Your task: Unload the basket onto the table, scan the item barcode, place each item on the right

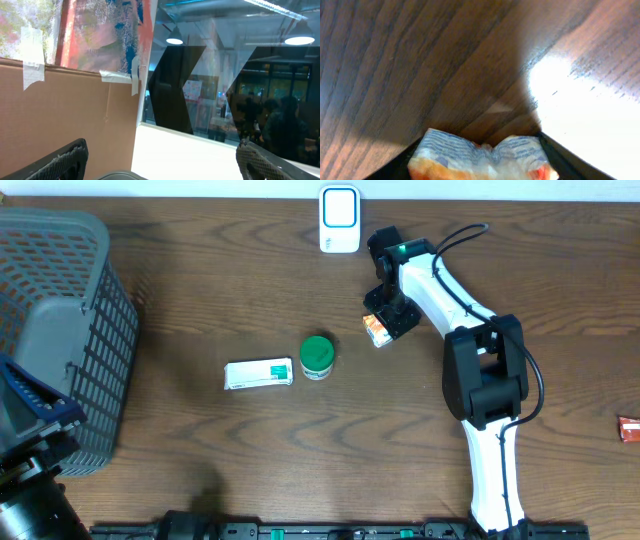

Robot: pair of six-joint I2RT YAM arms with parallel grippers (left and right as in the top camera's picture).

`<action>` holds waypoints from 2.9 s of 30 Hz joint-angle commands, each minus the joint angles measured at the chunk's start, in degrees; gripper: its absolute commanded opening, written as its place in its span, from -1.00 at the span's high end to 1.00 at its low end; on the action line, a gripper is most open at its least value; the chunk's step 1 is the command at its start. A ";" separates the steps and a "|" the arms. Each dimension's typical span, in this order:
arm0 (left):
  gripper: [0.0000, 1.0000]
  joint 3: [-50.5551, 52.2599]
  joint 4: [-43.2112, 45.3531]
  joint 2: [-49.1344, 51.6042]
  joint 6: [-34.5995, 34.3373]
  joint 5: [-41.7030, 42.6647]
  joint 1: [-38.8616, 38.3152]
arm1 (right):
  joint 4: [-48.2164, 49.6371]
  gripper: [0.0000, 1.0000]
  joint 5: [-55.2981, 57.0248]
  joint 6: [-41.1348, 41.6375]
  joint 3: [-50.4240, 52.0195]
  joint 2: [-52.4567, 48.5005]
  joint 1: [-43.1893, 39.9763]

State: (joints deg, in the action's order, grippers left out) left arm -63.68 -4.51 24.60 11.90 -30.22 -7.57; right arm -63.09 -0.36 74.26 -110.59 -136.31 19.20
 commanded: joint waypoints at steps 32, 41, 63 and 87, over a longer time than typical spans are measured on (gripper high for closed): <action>-0.90 -0.68 0.22 -0.15 0.50 -0.48 0.28 | 32.06 0.08 17.00 -60.65 -18.25 1.97 6.62; -0.89 -0.68 0.22 -0.15 0.50 -0.48 0.28 | 52.13 0.05 17.53 -62.66 -18.21 -2.89 6.62; -0.89 -0.68 0.22 -0.15 0.50 -0.48 0.28 | 70.05 0.09 22.62 -65.40 -18.32 -18.05 5.14; -0.90 -0.68 0.22 -0.15 0.50 -0.48 0.28 | -9.35 0.37 28.74 -63.12 -21.84 12.90 -9.27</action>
State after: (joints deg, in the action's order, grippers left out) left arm -63.68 -4.51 24.60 11.88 -30.22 -7.57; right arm -66.30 23.33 9.37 -133.19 -121.84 15.88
